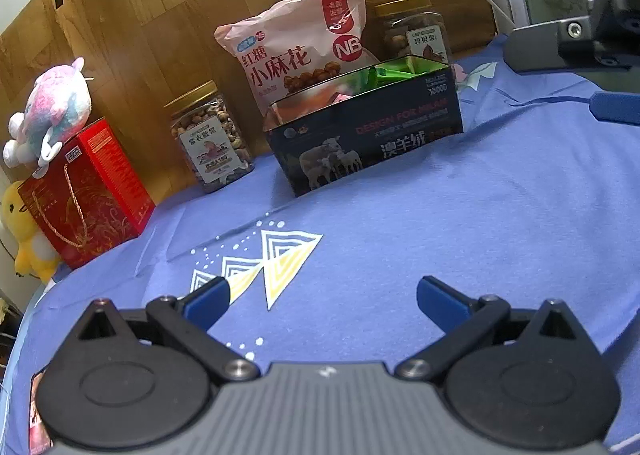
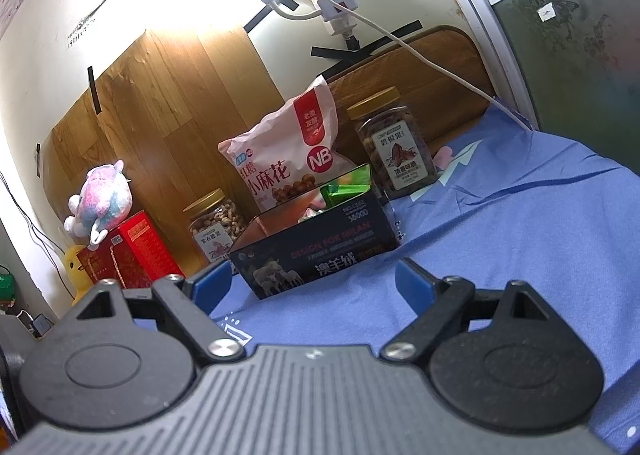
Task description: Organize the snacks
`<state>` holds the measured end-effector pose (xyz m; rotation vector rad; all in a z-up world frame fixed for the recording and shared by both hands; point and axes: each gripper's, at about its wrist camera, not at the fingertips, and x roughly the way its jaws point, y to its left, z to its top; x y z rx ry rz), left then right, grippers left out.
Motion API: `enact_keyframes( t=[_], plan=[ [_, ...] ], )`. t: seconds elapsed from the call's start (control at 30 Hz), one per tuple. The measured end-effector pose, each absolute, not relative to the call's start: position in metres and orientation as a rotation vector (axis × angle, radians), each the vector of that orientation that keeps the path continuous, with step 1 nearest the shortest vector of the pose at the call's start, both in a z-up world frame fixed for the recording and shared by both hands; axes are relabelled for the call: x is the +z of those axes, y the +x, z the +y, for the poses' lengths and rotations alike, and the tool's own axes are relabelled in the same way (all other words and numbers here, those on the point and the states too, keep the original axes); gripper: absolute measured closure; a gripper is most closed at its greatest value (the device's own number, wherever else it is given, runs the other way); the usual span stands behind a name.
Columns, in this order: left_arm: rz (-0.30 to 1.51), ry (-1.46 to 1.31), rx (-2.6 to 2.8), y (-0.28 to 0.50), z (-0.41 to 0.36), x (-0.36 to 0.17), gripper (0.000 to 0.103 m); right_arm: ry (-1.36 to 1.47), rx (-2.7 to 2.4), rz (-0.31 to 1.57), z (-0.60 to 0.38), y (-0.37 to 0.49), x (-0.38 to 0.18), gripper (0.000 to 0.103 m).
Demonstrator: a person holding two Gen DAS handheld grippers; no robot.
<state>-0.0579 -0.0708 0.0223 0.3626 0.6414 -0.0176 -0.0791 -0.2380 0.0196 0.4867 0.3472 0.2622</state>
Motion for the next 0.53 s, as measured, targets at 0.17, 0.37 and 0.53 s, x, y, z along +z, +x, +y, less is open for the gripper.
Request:
enact_keyframes(
  t=[0.17,0.37,0.53],
  plan=[
    [0.644,0.366,-0.023,-0.0571,-0.0737,0.0218,0.0,0.491,0.259,0.347,-0.2387,-0.0791,0.0198,0.012],
    [0.648,0.366,-0.031,-0.0557,-0.0759,0.0213,0.0,0.501,0.245,0.345,-0.24,-0.0814,0.02,0.012],
    [0.651,0.361,-0.047,-0.0554,-0.0772,0.0214,0.0,0.503,0.233,0.345,-0.2389,-0.0824,0.0186,0.012]
  ],
)
